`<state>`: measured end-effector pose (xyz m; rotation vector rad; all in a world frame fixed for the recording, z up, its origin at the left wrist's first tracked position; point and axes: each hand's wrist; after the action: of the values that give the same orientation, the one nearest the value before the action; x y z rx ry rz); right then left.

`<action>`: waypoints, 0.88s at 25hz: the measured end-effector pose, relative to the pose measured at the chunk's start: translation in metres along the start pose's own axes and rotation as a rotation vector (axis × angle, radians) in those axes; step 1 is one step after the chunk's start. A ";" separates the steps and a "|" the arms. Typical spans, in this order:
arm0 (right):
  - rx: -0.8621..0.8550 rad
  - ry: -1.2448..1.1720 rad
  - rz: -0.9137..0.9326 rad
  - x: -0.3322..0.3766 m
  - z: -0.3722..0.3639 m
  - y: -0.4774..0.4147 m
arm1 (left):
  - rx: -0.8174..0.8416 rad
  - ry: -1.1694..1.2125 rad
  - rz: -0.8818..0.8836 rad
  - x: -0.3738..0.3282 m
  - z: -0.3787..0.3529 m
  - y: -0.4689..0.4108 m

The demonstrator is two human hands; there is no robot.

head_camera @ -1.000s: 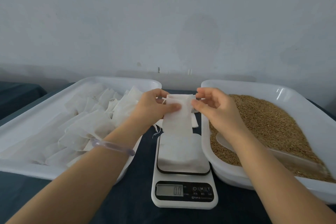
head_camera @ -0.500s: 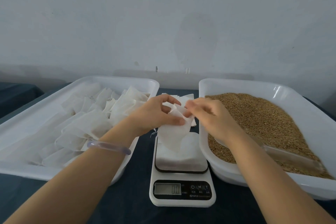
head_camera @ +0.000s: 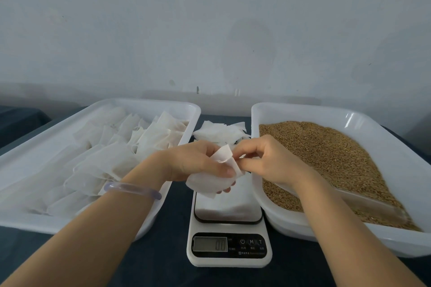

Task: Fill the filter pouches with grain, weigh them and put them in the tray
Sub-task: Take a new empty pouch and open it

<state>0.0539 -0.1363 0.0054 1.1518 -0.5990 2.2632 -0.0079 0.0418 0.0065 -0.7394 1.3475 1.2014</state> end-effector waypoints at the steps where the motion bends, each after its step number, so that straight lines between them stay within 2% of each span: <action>1: 0.011 0.009 0.001 0.000 0.000 0.000 | 0.023 -0.003 0.019 -0.001 -0.001 0.001; 6: 0.029 0.029 -0.006 -0.001 0.001 0.000 | 0.151 -0.051 0.140 -0.002 0.006 0.004; 10: 0.080 0.065 0.030 0.001 0.002 0.005 | 0.221 -0.098 0.138 -0.002 0.007 0.006; 16: -0.055 0.085 0.045 0.005 0.025 0.013 | 0.296 -0.198 0.206 -0.006 0.009 0.009; 19: -0.040 0.183 0.020 0.008 0.037 0.022 | 0.247 -0.238 0.113 -0.006 0.009 0.010; 22: 0.032 0.255 0.025 0.011 0.031 0.030 | 0.150 -0.015 -0.015 -0.007 0.007 0.004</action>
<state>0.0480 -0.1749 0.0264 0.8551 -0.4797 2.3987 -0.0084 0.0483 0.0153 -0.6312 1.4012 1.0788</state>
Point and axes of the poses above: each hand's wrist, its own y-axis away from the middle knuckle, its own z-axis out of the back of the hand, x = y × z, and after that the axes turned 2 degrees about y, right-handed
